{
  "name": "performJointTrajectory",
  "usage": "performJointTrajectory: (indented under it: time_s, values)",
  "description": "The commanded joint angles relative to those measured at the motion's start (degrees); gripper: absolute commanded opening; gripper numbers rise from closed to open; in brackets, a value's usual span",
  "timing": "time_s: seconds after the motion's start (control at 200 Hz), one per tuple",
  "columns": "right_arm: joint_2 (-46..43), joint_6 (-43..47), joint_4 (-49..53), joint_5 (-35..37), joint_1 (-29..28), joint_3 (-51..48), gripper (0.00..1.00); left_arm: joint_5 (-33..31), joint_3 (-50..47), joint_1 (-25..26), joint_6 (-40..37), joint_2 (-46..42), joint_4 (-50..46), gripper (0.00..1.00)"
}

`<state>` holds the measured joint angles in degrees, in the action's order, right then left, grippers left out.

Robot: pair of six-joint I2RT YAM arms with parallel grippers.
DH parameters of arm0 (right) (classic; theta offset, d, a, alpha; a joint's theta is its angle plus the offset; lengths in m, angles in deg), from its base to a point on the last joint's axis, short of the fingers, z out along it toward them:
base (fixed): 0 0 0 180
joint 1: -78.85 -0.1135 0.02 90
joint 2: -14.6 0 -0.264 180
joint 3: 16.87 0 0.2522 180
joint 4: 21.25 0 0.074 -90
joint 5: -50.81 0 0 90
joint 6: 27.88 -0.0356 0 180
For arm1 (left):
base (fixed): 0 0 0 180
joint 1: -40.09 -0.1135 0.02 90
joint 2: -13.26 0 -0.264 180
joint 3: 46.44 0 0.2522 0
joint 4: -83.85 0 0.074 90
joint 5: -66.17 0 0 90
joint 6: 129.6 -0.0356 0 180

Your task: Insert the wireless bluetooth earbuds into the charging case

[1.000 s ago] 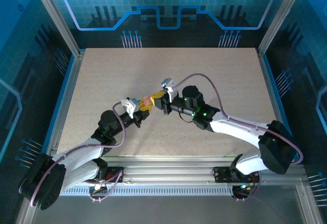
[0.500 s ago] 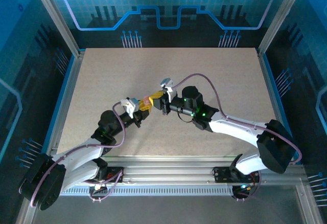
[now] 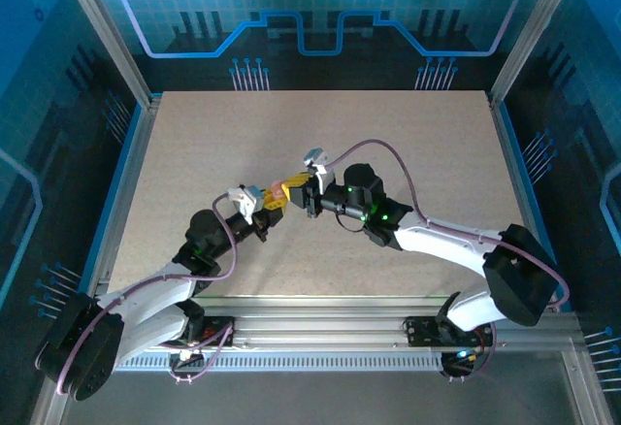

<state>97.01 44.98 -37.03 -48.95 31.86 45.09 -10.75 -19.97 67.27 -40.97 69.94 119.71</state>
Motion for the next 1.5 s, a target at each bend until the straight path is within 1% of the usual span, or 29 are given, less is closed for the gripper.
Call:
performJointTrajectory:
  time_s: [0.0, 0.245, 0.33, 0.455, 0.655, 0.855, 0.971, 1.181, 1.386, 1.491]
  values:
    - [0.7, -0.8, -1.4, -1.8, -1.1, -0.9, 0.15, -0.8, 1.9, 0.2, 1.3, -1.2, 2.4, 0.17]
    - [1.3, -1.3, -1.0, -3.0, -1.1, -1.0, 0.16, -1.0, 2.0, 0.2, 1.2, -1.6, 2.4, 0.17]
    - [1.1, -1.5, -0.8, -2.9, -1.2, -1.0, 0.24, -0.9, 2.1, 0.1, 1.2, -1.7, 2.3, 0.17]
    - [0.4, -0.9, -0.8, -2.7, -1.1, -0.9, 0.32, -0.8, 2.1, 0.1, 1.1, -1.7, 2.2, 0.17]
    - [-1.8, 0.3, -1.1, -2.7, -1.1, -0.8, 0.41, -0.5, 2.3, 0.1, 1.1, -1.9, 1.9, 0.17]
    - [-6.5, 1.9, -2.4, -2.7, -0.9, -3.0, 0.52, -0.4, 2.3, 0.1, 1.1, -1.8, 1.7, 0.17]
    - [-9.6, 1.8, -2.3, -0.1, -0.5, -5.2, 0.58, 0.0, 2.4, 0.2, 1.1, -2.0, 1.7, 0.17]
    - [-11.3, 1.9, 5.0, 0.3, 1.1, -4.1, 0.59, 1.1, 2.6, 0.2, 1.3, -2.2, 1.8, 0.17]
    - [-9.8, 1.1, 4.6, -1.2, 1.6, -3.2, 0.60, 1.5, 2.5, 0.2, 1.5, -2.5, 1.6, 0.17]
    - [-8.6, 0.2, 2.1, -1.8, 1.6, -3.4, 0.60, 1.6, 2.4, 0.2, 1.5, -2.8, 1.5, 0.17]
